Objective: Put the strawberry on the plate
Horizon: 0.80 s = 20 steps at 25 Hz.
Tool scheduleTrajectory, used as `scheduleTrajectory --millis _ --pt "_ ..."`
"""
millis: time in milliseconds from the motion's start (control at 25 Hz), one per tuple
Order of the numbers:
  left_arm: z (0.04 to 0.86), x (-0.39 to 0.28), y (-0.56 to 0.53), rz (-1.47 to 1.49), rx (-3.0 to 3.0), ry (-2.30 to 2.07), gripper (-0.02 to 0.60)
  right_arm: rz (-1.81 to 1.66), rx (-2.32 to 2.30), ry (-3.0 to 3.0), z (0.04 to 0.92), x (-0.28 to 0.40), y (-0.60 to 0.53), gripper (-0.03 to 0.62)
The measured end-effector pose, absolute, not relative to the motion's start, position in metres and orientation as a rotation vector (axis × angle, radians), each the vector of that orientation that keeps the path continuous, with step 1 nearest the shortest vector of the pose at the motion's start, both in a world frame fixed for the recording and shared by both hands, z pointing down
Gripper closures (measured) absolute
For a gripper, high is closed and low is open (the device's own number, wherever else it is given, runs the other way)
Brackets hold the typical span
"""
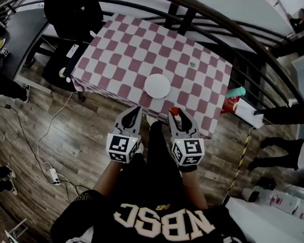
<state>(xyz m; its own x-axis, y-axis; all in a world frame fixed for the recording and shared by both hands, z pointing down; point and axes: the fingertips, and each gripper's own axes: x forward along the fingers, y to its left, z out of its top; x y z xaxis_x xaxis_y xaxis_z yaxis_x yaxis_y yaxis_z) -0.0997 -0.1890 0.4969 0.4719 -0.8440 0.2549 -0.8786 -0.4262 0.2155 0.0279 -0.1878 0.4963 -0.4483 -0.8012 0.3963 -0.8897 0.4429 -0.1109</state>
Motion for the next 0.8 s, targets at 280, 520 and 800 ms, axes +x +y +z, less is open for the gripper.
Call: scheduleTrajectory --millis 280,520,800 --pt "0.552 -0.083 -0.222 0.276 2.314 -1.434 0.574 0.534 1.327 -2.363 0.551 0.033 -0.225 0.45" --pt "0.596 -0.069 -0.247 0.373 2.273 -1.403 0.574 0.583 1.197 -2.335 0.599 0.022 -0.255 0.45" --pt "0.636 -0.072 -0.265 0.433 2.187 -1.392 0.574 0.607 1.084 -2.273 0.652 0.002 -0.282 0.45"
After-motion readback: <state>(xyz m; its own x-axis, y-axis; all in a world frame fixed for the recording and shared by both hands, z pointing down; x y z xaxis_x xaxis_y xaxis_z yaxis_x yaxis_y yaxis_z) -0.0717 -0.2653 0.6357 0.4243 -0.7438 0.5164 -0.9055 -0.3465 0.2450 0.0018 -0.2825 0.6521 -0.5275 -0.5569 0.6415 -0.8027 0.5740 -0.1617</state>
